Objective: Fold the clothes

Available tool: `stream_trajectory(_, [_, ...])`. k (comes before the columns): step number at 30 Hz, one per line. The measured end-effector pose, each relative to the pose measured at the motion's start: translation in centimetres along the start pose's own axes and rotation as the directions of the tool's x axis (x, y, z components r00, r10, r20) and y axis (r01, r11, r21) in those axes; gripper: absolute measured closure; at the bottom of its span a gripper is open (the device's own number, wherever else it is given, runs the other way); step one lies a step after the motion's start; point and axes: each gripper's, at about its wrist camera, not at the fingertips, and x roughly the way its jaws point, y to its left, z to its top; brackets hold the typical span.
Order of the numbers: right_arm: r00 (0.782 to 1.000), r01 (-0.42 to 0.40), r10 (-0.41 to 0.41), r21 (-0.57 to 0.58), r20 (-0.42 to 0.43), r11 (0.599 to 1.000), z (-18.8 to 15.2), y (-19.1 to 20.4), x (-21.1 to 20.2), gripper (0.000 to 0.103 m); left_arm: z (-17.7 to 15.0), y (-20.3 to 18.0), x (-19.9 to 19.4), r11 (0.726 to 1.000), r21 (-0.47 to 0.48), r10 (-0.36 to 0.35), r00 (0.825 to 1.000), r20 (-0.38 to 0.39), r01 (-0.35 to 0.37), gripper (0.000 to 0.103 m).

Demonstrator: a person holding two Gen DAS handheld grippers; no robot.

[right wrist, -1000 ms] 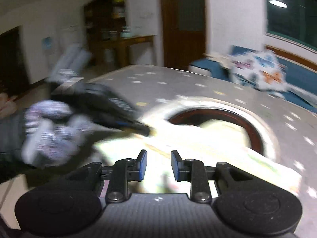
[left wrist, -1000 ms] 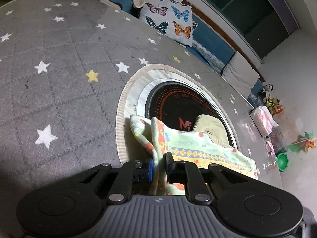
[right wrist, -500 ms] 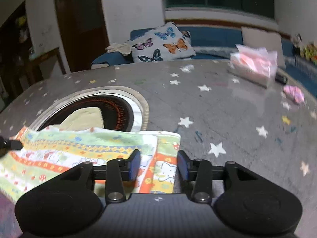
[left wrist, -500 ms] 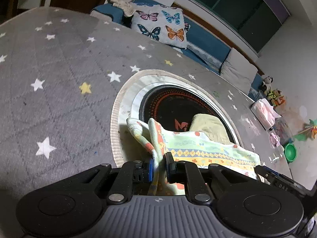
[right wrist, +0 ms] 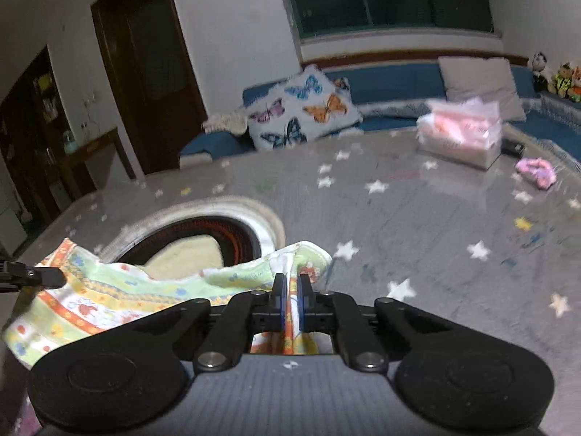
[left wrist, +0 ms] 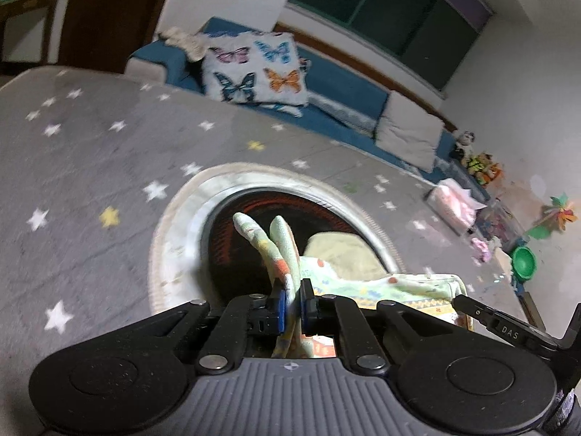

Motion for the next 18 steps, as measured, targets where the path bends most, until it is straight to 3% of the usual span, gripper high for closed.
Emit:
stream_trajectory(9, [0.984,0.154,-0.154,0.009,0.084,0.988,2.1,-5.4,-4.8,0.098,1.5,-8.1,5.3,0.988,0.098,-0.119,0.992,-0.037,0.122,0.096])
stream_trajectory(18, [0.929,0.351,-0.355,0.058,0.099,0.935,2.7,-12.4,-6.9,0.098,1.6,-16.3,11.9,0.954,0.226,-0.178,0.979,-0.101,0.197,0.095])
